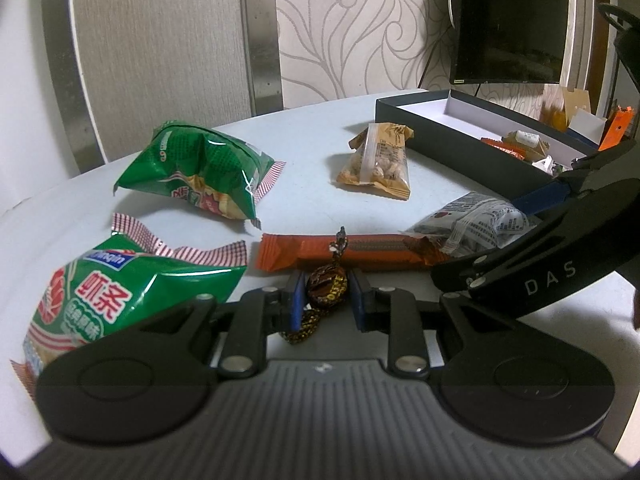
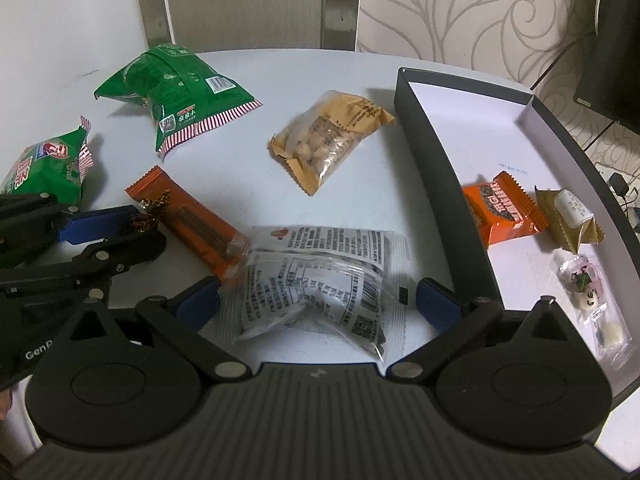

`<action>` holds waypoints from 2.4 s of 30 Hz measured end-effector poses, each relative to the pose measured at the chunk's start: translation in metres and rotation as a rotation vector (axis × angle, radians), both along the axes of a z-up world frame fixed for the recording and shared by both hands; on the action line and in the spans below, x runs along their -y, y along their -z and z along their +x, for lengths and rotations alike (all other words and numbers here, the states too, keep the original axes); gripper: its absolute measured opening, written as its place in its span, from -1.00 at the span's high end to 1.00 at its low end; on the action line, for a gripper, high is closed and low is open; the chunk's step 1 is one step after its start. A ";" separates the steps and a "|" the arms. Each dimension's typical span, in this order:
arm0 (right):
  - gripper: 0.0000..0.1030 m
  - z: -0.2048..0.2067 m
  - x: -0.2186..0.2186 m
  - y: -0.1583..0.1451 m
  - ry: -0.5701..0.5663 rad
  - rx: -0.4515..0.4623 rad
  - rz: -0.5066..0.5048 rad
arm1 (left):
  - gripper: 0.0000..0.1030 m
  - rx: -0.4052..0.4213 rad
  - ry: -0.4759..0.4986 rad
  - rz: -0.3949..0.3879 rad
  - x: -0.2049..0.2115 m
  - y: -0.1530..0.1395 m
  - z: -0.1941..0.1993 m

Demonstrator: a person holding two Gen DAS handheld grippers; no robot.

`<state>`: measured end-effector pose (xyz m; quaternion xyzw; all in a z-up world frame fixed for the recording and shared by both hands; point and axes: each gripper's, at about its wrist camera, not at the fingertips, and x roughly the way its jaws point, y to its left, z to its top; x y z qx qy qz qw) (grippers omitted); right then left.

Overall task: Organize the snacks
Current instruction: 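Grasp the clear printed snack bag with the right tool while the left tool holds the chocolate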

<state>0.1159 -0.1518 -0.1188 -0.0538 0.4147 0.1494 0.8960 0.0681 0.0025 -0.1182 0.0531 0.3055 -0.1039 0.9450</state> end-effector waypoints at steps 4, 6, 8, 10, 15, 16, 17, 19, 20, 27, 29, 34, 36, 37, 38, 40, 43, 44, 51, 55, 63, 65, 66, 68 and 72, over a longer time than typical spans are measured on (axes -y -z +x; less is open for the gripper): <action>-1.00 -0.002 0.000 0.000 -0.014 0.003 -0.004 | 0.47 0.001 0.000 0.004 0.000 0.000 0.000; -1.00 0.000 0.000 -0.002 -0.011 -0.017 -0.001 | 0.47 0.001 0.001 0.004 0.000 0.000 0.000; -1.00 -0.002 0.000 -0.001 -0.011 -0.002 -0.001 | 0.47 0.001 0.001 0.003 0.000 0.000 -0.001; -0.98 -0.006 0.002 -0.001 0.002 0.012 0.004 | 0.47 0.001 0.000 0.004 0.000 0.000 -0.001; -0.91 -0.010 0.006 -0.005 0.031 0.031 0.015 | 0.47 0.001 0.000 0.003 0.000 0.000 -0.001; -0.90 -0.011 0.008 -0.007 0.034 0.040 0.021 | 0.47 0.001 0.000 0.003 0.000 0.000 -0.001; -0.87 -0.013 0.009 -0.009 0.037 0.051 0.022 | 0.46 0.002 0.000 0.004 0.000 0.000 -0.001; -0.76 -0.012 0.007 -0.010 0.030 0.050 0.014 | 0.46 0.002 0.001 0.006 0.001 0.000 -0.001; -0.73 -0.011 0.007 -0.009 0.028 0.049 0.009 | 0.46 0.002 0.001 0.007 0.000 0.000 -0.001; -0.59 -0.012 0.003 -0.011 -0.009 0.037 0.031 | 0.46 0.003 0.001 0.009 0.001 0.000 -0.001; -0.58 -0.016 0.002 -0.013 -0.014 0.040 0.040 | 0.46 0.003 0.001 0.009 0.001 0.000 -0.001; -0.40 -0.023 0.003 -0.020 -0.011 0.056 0.053 | 0.49 0.004 0.004 0.011 0.001 0.000 -0.001; -0.37 -0.025 0.002 -0.021 -0.016 0.061 0.046 | 0.49 0.004 0.007 0.016 0.002 0.000 -0.001; -0.37 -0.026 0.002 -0.021 -0.018 0.064 0.042 | 0.49 0.004 0.009 0.017 0.002 0.000 -0.001; -0.36 -0.026 0.002 -0.021 -0.018 0.066 0.042 | 0.49 0.003 0.009 0.017 0.002 0.000 0.000; -0.35 -0.027 0.002 -0.021 -0.013 0.068 0.047 | 0.49 0.001 0.008 0.012 0.002 0.000 0.000; -0.32 -0.029 0.004 -0.022 -0.005 0.075 0.063 | 0.49 0.000 0.009 0.009 0.001 0.000 0.000; -0.30 -0.029 0.005 -0.023 -0.003 0.077 0.069 | 0.49 0.000 0.010 0.009 0.001 0.000 0.000; -0.25 -0.035 0.011 -0.034 0.002 0.098 0.118 | 0.49 0.000 0.010 0.007 0.001 0.000 0.000; -0.25 -0.035 0.011 -0.032 -0.005 0.059 0.136 | 0.49 0.000 0.011 0.001 0.000 0.000 0.000; -0.89 -0.035 -0.007 -0.029 -0.035 0.102 0.012 | 0.49 0.000 0.013 -0.004 -0.001 0.000 -0.001; -0.91 -0.024 -0.004 -0.031 -0.017 0.067 0.044 | 0.49 0.000 0.013 -0.004 0.000 0.000 -0.001; -0.91 -0.017 -0.003 -0.030 -0.008 0.040 0.059 | 0.49 0.000 0.014 -0.004 -0.001 0.000 -0.001; -0.91 -0.004 0.000 -0.023 0.010 -0.012 0.081 | 0.49 -0.001 0.015 -0.005 -0.001 0.000 -0.001; -0.80 0.001 -0.001 -0.007 0.005 -0.047 0.025 | 0.49 -0.001 0.015 -0.009 -0.001 0.000 -0.001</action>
